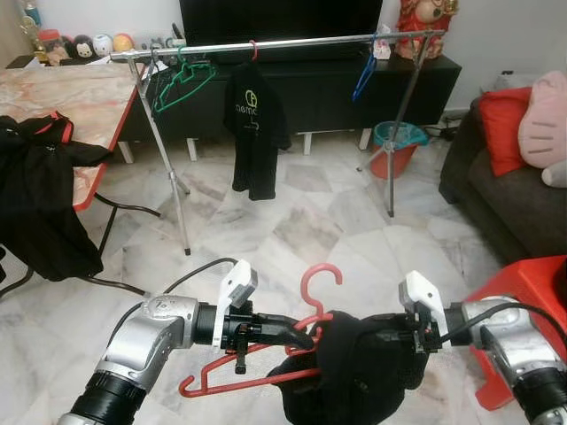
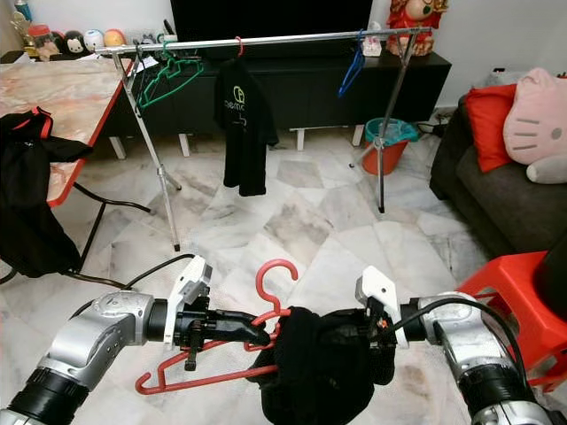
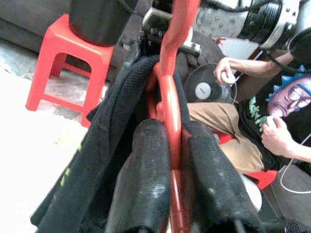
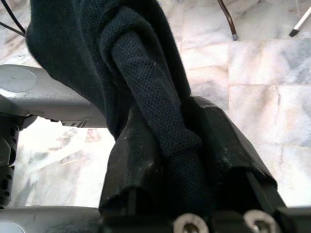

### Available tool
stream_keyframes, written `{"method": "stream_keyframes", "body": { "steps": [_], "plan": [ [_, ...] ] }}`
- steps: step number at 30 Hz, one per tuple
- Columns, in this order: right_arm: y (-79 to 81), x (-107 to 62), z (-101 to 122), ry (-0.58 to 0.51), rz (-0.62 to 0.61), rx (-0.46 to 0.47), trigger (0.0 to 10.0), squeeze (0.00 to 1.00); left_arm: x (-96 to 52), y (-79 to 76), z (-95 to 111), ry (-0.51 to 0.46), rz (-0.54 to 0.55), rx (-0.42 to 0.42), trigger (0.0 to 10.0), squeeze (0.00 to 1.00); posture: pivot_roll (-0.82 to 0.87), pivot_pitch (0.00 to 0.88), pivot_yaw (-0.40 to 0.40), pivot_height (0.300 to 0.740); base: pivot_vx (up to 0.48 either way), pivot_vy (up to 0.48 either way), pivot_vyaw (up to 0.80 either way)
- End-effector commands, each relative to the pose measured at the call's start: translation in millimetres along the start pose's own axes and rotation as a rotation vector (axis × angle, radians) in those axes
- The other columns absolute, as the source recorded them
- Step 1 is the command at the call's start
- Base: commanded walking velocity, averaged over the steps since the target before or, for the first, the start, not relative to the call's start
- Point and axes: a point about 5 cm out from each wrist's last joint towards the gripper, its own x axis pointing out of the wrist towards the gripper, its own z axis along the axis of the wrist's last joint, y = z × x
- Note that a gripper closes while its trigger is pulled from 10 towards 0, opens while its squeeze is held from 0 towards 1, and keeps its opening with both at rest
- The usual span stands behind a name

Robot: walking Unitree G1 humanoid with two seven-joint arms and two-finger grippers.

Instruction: Hang hanger

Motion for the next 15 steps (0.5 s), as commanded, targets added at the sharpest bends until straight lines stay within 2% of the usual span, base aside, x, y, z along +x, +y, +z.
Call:
{"method": "stream_keyframes", "body": {
  "steps": [1, 6, 15],
  "plan": [
    [0.7, 11.5, 15, -0.091, 0.02, -0.032, 0.0, 0.0, 18.0, -6.3, 11, -0.043, -0.103, 0.044, 10.0, 1.0, -0.1, 0.0, 0.004, 0.732, 0.0, 0.0, 0.0],
    [1.2, 11.9, 14, -0.09, 0.02, -0.029, 0.0, 0.0, 16.2, -5.7, 12, -0.037, -0.105, 0.044, 10.0, 1.0, -0.1, 0.0, 0.005, 0.732, 0.0, 0.0, 0.0],
    [-1.9, 12.5, 10, -0.04, -0.019, -0.046, 0.0, 0.0, -3.0, -1.5, 14, 0.043, -0.112, 0.076, 10.0, 1.0, -0.09, 0.0, 0.001, 0.732, 0.0, 0.0, 0.0]
  ]
}}
